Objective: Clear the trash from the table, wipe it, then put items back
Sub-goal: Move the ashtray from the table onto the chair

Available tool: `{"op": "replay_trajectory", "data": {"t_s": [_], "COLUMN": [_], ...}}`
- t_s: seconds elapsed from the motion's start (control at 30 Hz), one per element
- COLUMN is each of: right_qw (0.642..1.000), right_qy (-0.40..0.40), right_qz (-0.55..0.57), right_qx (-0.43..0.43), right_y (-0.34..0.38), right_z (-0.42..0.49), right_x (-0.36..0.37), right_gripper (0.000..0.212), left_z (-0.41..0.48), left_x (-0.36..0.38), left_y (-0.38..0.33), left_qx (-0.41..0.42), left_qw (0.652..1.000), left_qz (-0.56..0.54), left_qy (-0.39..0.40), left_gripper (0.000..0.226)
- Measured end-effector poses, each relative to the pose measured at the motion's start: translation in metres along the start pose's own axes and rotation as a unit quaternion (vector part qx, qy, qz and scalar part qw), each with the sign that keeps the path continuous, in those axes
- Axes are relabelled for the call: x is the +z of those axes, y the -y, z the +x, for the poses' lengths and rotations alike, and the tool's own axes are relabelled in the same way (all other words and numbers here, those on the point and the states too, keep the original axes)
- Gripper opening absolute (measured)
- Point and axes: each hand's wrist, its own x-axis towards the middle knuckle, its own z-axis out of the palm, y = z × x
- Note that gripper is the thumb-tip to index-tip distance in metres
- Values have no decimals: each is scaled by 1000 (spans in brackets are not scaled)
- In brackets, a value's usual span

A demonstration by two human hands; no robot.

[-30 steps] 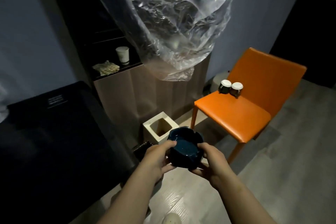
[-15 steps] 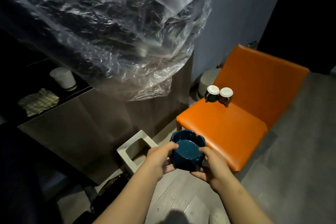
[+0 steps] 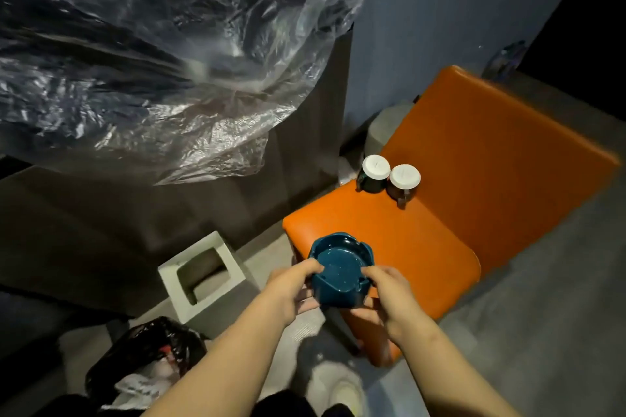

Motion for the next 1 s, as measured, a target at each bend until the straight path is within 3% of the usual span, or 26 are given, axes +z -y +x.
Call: {"op": "replay_trajectory", "data": {"t_s": [0.2,0.4,0.7,0.83,0.93,1.0], "right_qw": [999,996,983,978,978,977], "right_qy": [-7,-62,-112,-128,-121,-111], "right_qz": [14,13,40,53,65,80], "right_qx": [31,61,140,153,154,163], "right_y": [37,68,70,66,66,65], "right_z": [66,145,262,312,339,353], "right_x": [-16,-15,-37,-51,-61,-66], "right_gripper": [24,2,27,12,11,21], "left_z": [53,126,235,282,310,330], "left_x": [42,75,129,153,169,175], "left_y": [-35,-75,-79,-70,-68,-62], "left_qx": [-24,-35,-39,-54,-52,-38], "left_qw": [1000,997,989,988,987,988], "left_qz": [-2,65,139,134,136,141], "left_qy": [0,-6,-27,-50,-61,-49], "left_gripper": [25,11,25,9,14,29]}}
